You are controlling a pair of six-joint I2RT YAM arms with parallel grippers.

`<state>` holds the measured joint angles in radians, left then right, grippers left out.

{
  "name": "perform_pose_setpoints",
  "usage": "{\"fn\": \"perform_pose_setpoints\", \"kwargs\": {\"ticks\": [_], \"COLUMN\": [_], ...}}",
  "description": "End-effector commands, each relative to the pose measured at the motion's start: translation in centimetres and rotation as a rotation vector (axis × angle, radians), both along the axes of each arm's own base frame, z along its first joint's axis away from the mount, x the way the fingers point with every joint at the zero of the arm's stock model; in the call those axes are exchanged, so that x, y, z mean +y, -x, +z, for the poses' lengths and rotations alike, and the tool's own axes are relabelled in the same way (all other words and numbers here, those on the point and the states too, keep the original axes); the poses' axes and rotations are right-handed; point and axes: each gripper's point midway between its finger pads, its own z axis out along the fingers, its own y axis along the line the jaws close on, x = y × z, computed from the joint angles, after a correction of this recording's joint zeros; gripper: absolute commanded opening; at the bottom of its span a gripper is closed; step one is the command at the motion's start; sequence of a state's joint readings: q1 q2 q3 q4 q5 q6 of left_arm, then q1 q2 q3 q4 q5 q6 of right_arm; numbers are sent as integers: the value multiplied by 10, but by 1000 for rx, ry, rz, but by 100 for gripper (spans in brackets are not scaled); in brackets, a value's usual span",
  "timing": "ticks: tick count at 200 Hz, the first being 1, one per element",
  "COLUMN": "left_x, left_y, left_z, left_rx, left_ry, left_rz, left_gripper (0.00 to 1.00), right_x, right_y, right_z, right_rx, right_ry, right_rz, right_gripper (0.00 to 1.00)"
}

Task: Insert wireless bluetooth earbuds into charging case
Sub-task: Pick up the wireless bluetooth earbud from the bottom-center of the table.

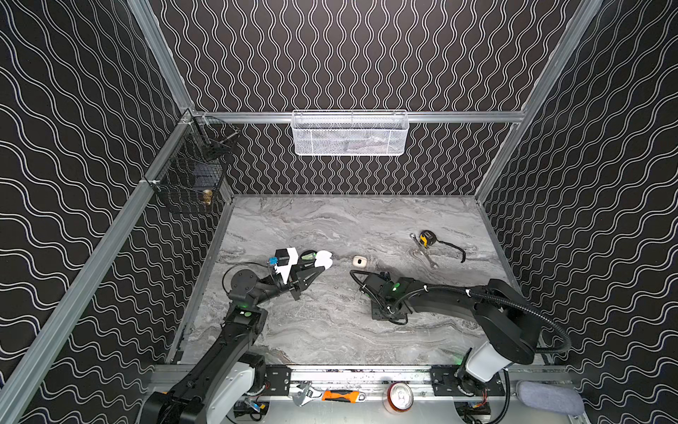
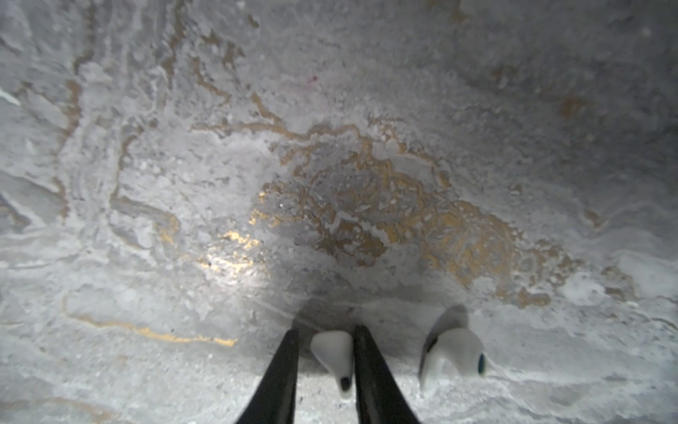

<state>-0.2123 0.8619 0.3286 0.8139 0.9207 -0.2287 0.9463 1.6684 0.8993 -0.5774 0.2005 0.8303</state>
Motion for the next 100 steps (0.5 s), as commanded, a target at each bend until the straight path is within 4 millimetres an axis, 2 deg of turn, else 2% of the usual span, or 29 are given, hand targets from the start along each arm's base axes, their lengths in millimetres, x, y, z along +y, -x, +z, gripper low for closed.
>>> {"fn": "perform_pose_setpoints", "kwargs": {"ticks": [1, 73, 100], "left_x": [-1, -1, -1], "left_y": [2, 4, 5], "left_z": [8, 8, 8], "left_rx": [-44, -47, -57], "left_ry": [0, 7, 12], "left_rz": [-9, -21, -24], "left_gripper": [0, 0, 0], "right_x": [-4, -6, -3], "right_y": [9, 12, 7], "right_z": [-10, -7, 12], "right_rx": [46, 34, -28], "right_ry": [11, 12, -9], "right_rz": [-17, -27, -44], "right_gripper": [26, 20, 18]}}
